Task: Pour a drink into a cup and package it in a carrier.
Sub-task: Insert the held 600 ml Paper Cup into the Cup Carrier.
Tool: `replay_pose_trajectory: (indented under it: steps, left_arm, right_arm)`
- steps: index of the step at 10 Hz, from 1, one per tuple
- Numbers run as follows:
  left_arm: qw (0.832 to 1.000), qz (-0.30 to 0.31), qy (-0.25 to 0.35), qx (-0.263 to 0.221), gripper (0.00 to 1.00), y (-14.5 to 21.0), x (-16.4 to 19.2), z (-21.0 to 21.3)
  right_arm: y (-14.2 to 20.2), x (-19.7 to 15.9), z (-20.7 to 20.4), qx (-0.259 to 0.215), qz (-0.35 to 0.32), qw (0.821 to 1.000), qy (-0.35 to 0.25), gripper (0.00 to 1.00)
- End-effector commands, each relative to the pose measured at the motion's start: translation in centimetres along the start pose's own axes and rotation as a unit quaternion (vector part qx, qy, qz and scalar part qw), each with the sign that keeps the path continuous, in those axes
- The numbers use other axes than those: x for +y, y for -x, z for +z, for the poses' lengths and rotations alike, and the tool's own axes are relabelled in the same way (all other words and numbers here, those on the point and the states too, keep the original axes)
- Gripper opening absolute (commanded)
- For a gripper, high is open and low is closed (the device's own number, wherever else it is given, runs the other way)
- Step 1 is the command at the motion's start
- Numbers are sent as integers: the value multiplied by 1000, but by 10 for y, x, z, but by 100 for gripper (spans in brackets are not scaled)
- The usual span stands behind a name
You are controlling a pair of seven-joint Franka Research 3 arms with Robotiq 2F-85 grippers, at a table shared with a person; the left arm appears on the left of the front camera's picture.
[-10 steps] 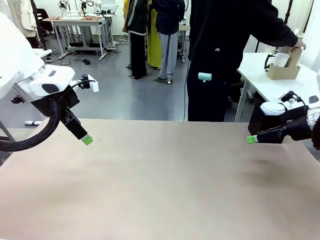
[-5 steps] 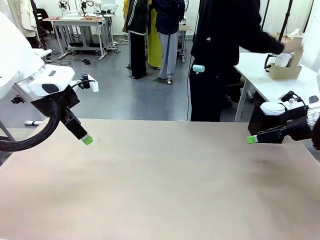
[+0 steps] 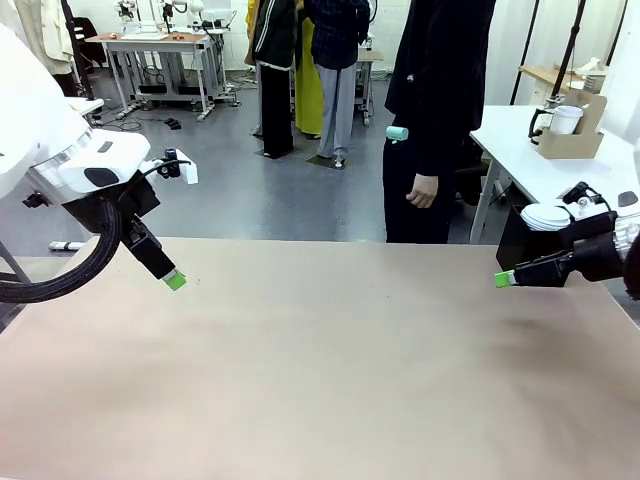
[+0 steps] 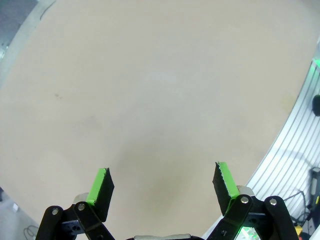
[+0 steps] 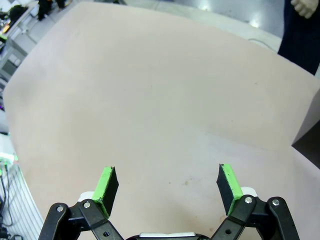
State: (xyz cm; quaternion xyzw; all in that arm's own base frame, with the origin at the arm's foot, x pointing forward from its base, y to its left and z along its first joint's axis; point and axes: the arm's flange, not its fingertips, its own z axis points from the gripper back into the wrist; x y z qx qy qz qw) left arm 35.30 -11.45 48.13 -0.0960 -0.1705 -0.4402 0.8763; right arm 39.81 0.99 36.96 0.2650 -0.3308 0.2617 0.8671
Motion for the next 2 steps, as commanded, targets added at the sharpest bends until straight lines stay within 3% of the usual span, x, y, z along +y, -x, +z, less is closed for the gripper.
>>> replay_pose_trajectory:
  steps: [1, 2]
  left_arm:
    - [1000, 1, -1, 1, 100, 1, -1, -1]
    - [1000, 1, -1, 1, 100, 1, -1, -1]
  right_arm:
    - [0, 1, -1, -9, 6, 1000, -5, 100]
    - [0, 1, -1, -9, 6, 1000, -5, 100]
